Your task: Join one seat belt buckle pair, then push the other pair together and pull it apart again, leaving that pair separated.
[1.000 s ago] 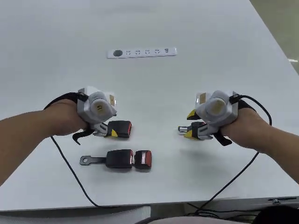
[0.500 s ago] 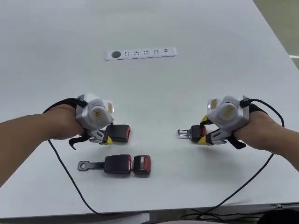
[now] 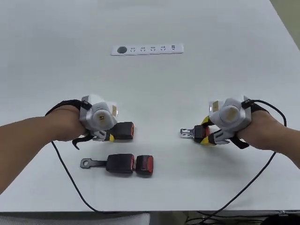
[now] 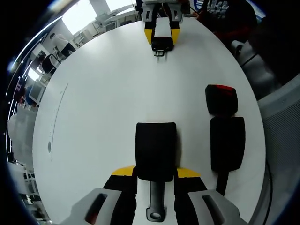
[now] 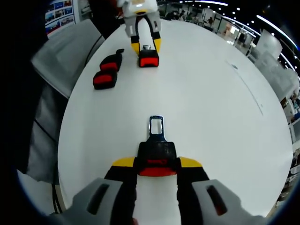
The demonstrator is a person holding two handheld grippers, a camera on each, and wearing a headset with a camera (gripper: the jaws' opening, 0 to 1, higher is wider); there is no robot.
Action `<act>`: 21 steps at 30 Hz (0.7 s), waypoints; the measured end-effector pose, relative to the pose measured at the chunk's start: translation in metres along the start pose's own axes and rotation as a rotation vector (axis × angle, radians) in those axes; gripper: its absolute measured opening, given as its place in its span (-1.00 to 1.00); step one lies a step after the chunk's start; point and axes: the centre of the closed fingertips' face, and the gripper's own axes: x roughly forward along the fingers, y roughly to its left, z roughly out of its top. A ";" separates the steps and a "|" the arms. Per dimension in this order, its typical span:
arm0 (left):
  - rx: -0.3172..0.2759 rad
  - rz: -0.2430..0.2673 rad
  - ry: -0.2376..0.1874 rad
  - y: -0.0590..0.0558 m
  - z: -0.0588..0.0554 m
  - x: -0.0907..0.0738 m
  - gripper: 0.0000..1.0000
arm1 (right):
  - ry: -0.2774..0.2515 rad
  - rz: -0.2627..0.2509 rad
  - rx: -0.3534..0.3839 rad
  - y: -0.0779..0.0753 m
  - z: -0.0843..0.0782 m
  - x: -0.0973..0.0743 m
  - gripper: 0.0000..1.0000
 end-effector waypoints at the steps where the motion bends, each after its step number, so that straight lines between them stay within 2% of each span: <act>1: 0.001 -0.001 0.000 0.000 0.000 0.001 -0.40 | -0.002 0.001 -0.001 -0.001 0.000 0.000 -0.36; 9: -0.020 -0.005 -0.011 0.000 -0.003 0.002 -0.40 | -0.023 0.001 0.006 0.000 0.001 0.000 -0.36; 14: -0.019 -0.018 -0.019 0.001 -0.004 0.004 -0.40 | -0.016 -0.003 0.005 0.001 0.003 -0.001 -0.36; 21: -0.024 -0.005 -0.035 0.000 -0.004 0.005 -0.40 | 0.004 -0.010 0.011 0.000 0.006 0.001 -0.35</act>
